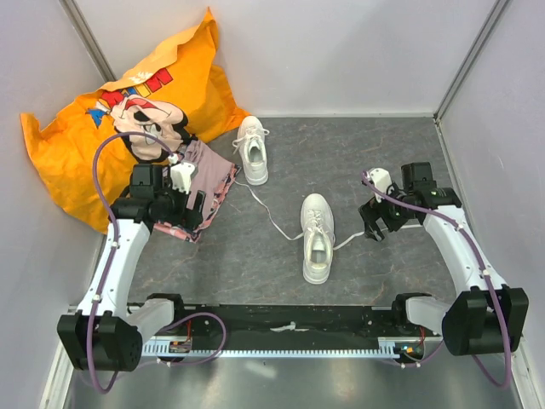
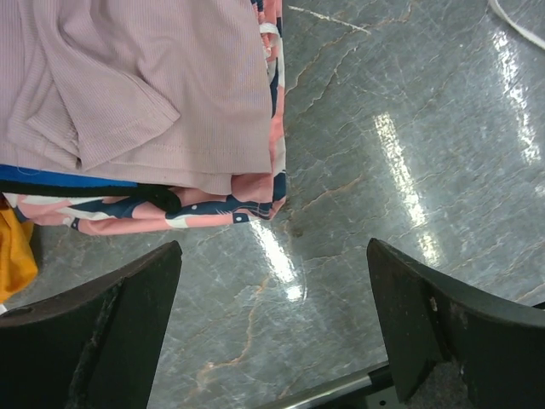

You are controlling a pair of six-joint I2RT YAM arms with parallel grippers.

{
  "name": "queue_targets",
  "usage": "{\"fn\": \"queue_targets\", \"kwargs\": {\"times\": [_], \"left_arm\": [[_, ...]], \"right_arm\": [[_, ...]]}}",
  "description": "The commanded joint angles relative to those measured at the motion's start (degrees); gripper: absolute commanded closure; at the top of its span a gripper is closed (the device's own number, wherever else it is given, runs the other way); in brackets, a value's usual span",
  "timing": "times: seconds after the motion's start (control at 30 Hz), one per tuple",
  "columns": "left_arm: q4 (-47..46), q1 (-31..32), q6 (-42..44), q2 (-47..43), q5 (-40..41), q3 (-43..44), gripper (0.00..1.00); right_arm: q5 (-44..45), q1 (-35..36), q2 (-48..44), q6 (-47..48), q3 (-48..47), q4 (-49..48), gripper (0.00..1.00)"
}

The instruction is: Tie the shoes

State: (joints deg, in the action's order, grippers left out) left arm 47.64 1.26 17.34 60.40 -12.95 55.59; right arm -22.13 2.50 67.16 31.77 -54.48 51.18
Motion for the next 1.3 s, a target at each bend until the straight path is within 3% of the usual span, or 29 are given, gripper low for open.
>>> {"fn": "queue_targets", "kwargs": {"times": [0.0, 0.13, 0.23, 0.43, 0.67, 1.03, 1.27], "left_arm": [[-1.58, 0.94, 8.30, 1.38, -0.85, 4.08, 0.02], [-0.80, 2.96, 15.33, 5.42, -1.63, 8.29, 0.02], [1.93, 4.01, 25.17, 8.59, -8.39, 10.58, 0.02], [1.32, 11.56, 38.45, 15.52, -12.36, 12.87, 0.02], [1.58, 16.32, 52.14, 29.15, -15.08, 16.91, 0.13], [1.14, 18.34, 64.91, 46.11, -18.16, 26.04, 0.32], [0.88, 18.78, 72.55, 52.97, -19.04, 30.80, 0.35]], "right_arm": [[-0.81, -0.13, 2.01, 3.30, -2.56, 2.52, 0.02], [0.07, -0.04, 2.54, 4.44, -1.95, 3.93, 0.02], [-0.46, -0.13, 2.37, 5.05, -2.47, 4.63, 0.02], [0.95, -0.39, 4.03, 6.64, -2.47, 5.86, 0.02], [1.47, -1.27, 6.06, 7.43, -2.48, 6.48, 0.02], [1.21, -7.68, 10.98, 10.42, -4.40, 8.23, 0.02], [0.07, -9.80, 14.31, 10.95, -6.69, 9.20, 0.02]]}}
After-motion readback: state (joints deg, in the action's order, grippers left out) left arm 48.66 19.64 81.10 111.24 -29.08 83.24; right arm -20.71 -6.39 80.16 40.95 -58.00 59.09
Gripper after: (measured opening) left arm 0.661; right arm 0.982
